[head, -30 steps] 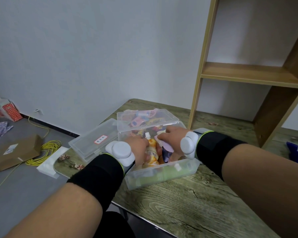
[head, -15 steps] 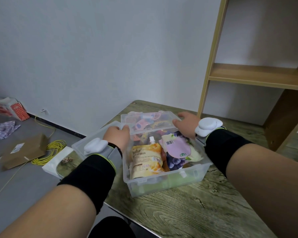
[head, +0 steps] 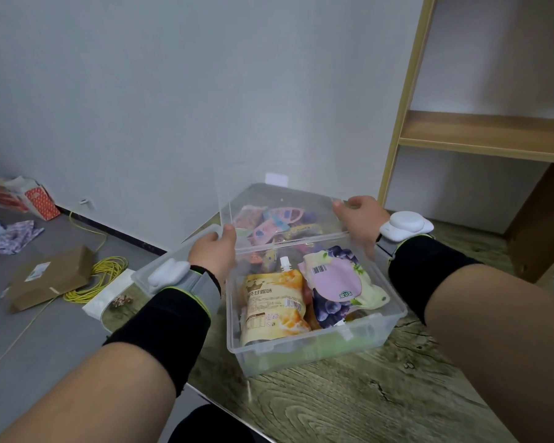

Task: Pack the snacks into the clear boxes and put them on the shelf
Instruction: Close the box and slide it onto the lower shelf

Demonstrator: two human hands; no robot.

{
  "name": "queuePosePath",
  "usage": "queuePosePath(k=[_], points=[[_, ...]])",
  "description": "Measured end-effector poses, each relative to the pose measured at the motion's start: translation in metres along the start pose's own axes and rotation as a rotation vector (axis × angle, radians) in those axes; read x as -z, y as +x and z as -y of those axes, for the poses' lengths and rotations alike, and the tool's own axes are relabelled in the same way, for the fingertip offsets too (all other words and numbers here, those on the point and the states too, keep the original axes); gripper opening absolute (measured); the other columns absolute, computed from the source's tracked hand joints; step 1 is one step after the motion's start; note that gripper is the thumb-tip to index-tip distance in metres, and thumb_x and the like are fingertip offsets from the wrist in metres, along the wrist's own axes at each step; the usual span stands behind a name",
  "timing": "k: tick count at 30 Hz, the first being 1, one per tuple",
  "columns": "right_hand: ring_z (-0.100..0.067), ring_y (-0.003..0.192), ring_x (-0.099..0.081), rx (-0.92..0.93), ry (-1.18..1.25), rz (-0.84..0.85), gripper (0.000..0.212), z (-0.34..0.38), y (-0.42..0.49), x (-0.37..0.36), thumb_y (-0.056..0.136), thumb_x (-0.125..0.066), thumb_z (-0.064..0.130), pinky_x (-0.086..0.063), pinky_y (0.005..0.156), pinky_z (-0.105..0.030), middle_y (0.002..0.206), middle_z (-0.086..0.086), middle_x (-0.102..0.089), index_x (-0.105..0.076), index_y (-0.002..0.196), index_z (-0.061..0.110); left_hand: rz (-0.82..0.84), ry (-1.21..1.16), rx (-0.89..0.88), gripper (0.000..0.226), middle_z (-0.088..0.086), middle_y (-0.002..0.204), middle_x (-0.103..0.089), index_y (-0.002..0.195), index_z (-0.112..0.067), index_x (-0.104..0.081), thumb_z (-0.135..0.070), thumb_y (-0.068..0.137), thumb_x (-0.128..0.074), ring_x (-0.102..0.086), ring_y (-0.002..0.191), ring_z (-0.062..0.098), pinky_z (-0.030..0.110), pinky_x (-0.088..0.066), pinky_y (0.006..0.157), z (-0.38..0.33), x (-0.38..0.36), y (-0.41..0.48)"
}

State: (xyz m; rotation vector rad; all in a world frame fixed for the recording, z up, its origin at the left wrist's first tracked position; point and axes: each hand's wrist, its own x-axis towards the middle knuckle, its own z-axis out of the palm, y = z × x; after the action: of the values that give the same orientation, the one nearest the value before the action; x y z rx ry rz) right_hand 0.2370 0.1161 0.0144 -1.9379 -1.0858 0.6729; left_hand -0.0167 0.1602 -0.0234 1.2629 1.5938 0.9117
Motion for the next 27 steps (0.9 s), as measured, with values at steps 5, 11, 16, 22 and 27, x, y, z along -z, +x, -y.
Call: queuePosePath(k=[5, 11, 16, 22, 27], points=[[-0.030, 0.115, -0.056, 0.048, 0.014, 0.014, 0.098, 0.010, -0.012, 0.014, 0.068, -0.031, 0.094, -0.042, 0.100, -0.043, 0.133, -0.005, -0.057, -0.052, 0.130, 0.021, -0.069, -0.150, -0.133, 0.074, 0.005, 0.127, -0.062, 0.116, -0.028, -0.060, -0.079, 0.073, -0.028, -0.061, 0.114, 0.034, 0.053, -0.048, 0.098, -0.012, 0.010, -0.019], [-0.020, 0.100, -0.065, 0.024, 0.403, -0.009, 0.103, 0.011, -0.025, 0.035, 0.042, -0.028, 0.107, -0.041, 0.101, -0.048, 0.089, 0.008, -0.076, -0.074, 0.087, 0.027, -0.051, -0.274, -0.152, 0.096, -0.010, 0.129, -0.062, 0.123, -0.035, -0.064, -0.093, 0.063, -0.016, -0.056, 0.121, 0.019, 0.049, -0.037, 0.108, -0.032, 0.016, -0.052], [-0.022, 0.096, -0.067, 0.069, 0.446, -0.060, 0.077, 0.006, -0.060, 0.057, 0.059, -0.040, 0.098, -0.045, 0.099, -0.045, 0.088, 0.004, -0.077, -0.078, 0.073, 0.032, -0.068, -0.243, -0.251, 0.078, -0.007, 0.115, -0.068, 0.102, -0.035, -0.073, -0.086, 0.071, -0.023, -0.060, 0.110, 0.019, 0.041, -0.042, 0.101, -0.033, 0.026, -0.087], [-0.020, 0.089, -0.066, 0.190, 0.142, 0.019, 0.053, -0.006, -0.091, 0.061, 0.095, -0.042, 0.052, -0.050, 0.086, -0.037, 0.087, 0.007, -0.075, -0.077, 0.075, 0.019, 0.024, -0.080, -0.443, 0.051, -0.017, 0.091, -0.073, 0.081, -0.045, -0.072, -0.075, 0.081, -0.030, -0.064, 0.097, 0.008, 0.035, -0.046, 0.089, -0.011, 0.029, -0.105], [-0.019, 0.095, -0.063, 0.258, -0.111, 0.083, 0.045, -0.027, -0.110, 0.054, 0.098, -0.041, 0.051, -0.042, 0.077, -0.031, 0.103, 0.004, -0.072, -0.075, 0.095, 0.021, 0.046, 0.084, -0.437, 0.061, -0.018, 0.086, -0.073, 0.075, -0.040, -0.072, -0.082, 0.076, -0.029, -0.066, 0.095, 0.012, 0.038, -0.047, 0.093, 0.011, 0.024, -0.105]])
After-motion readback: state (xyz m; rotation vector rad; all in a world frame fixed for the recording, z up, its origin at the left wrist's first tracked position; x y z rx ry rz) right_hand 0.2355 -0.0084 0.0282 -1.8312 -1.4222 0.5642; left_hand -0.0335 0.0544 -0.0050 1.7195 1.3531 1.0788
